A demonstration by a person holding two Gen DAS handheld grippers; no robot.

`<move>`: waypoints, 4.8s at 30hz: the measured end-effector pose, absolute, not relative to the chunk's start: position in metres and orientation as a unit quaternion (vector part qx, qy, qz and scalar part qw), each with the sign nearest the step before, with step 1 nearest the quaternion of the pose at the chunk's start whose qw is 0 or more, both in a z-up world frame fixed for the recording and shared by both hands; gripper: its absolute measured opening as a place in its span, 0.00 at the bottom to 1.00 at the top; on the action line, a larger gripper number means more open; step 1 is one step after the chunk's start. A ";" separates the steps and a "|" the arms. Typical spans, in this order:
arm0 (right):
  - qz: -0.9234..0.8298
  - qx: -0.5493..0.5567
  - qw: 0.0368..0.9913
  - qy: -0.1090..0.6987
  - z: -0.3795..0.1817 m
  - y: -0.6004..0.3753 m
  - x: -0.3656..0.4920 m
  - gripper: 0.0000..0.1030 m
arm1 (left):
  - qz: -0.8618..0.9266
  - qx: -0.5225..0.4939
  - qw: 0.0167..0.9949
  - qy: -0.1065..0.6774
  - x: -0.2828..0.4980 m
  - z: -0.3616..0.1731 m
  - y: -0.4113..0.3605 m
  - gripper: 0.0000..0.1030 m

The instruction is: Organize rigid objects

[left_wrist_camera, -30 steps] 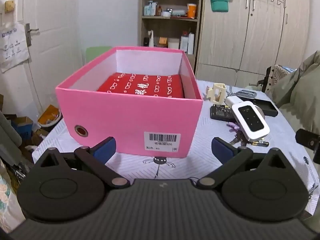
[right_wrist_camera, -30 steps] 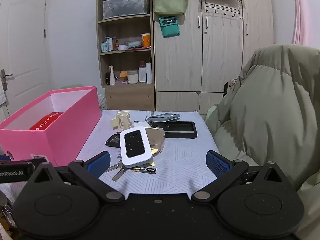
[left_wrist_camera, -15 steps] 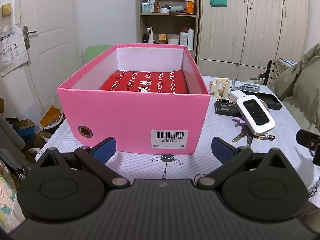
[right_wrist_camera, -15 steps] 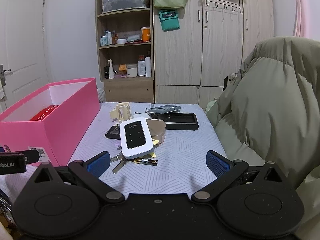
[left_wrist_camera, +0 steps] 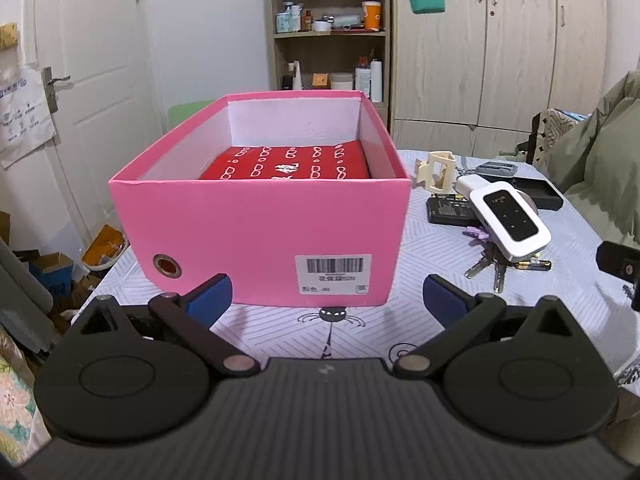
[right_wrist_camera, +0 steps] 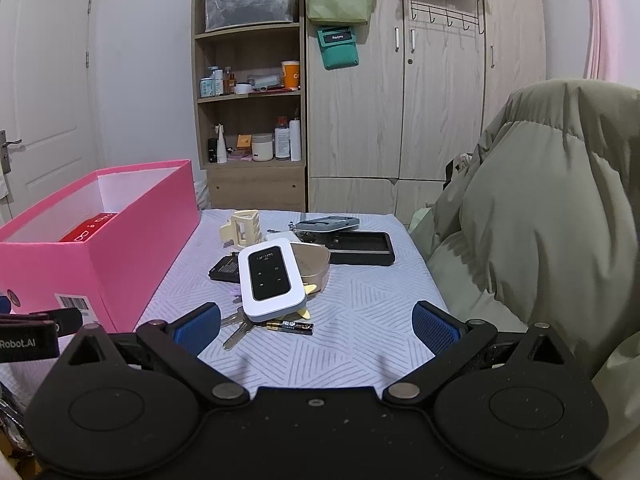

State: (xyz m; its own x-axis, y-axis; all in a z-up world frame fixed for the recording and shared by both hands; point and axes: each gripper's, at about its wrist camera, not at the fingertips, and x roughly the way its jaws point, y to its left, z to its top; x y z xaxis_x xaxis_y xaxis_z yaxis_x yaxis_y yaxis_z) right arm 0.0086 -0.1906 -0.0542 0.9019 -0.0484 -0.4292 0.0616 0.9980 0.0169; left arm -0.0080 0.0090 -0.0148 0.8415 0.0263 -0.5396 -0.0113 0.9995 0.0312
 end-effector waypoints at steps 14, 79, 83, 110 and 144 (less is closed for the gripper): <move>-0.033 0.018 0.976 0.213 -0.058 -0.199 0.007 1.00 | -0.003 0.013 0.964 0.264 -0.012 -0.018 0.002 1.00; 0.158 -0.050 0.970 0.178 -0.023 -0.198 0.047 1.00 | -0.094 0.126 0.929 0.334 0.024 0.077 0.046 0.97; 0.165 -0.076 0.958 0.220 -0.028 -0.191 0.073 0.99 | -0.083 0.154 0.914 0.366 0.048 0.085 0.061 0.96; 0.125 -0.137 0.914 0.362 -0.067 -0.153 0.175 0.65 | -0.031 0.121 0.844 0.522 0.219 0.014 0.155 0.55; 0.325 -0.007 0.772 0.546 -0.010 0.044 0.365 0.66 | -0.044 0.104 0.830 0.547 0.224 0.004 0.156 0.11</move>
